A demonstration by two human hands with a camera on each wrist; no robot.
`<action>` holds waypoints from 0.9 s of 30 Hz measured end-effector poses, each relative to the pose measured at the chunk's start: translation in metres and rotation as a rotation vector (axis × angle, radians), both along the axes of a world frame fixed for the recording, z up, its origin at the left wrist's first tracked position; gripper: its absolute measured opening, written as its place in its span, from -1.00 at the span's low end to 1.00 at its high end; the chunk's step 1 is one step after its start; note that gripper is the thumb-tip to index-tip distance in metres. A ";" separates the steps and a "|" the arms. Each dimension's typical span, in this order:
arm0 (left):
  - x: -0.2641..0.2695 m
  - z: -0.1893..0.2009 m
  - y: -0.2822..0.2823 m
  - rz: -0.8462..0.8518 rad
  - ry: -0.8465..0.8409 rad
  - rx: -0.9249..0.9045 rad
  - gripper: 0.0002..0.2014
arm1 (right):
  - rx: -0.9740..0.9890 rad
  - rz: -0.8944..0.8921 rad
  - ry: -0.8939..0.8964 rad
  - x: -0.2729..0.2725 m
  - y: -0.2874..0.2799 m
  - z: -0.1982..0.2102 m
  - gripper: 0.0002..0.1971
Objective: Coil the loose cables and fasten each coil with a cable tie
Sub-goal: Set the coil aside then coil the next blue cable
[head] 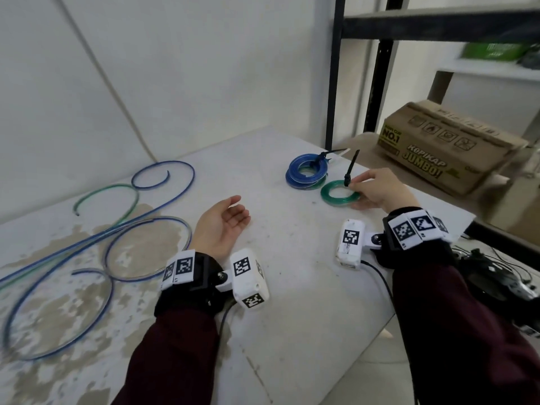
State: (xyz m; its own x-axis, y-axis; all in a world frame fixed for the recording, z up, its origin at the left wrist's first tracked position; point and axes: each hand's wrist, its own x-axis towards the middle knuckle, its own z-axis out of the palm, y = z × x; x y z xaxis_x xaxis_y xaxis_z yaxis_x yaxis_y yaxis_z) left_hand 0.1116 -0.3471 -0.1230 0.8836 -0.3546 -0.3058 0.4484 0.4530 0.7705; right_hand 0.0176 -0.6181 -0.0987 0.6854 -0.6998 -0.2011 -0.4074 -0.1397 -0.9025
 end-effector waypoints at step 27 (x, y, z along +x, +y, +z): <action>0.001 0.091 0.169 0.055 -0.747 1.075 -0.77 | -0.361 1.277 0.100 0.088 0.270 0.040 -0.84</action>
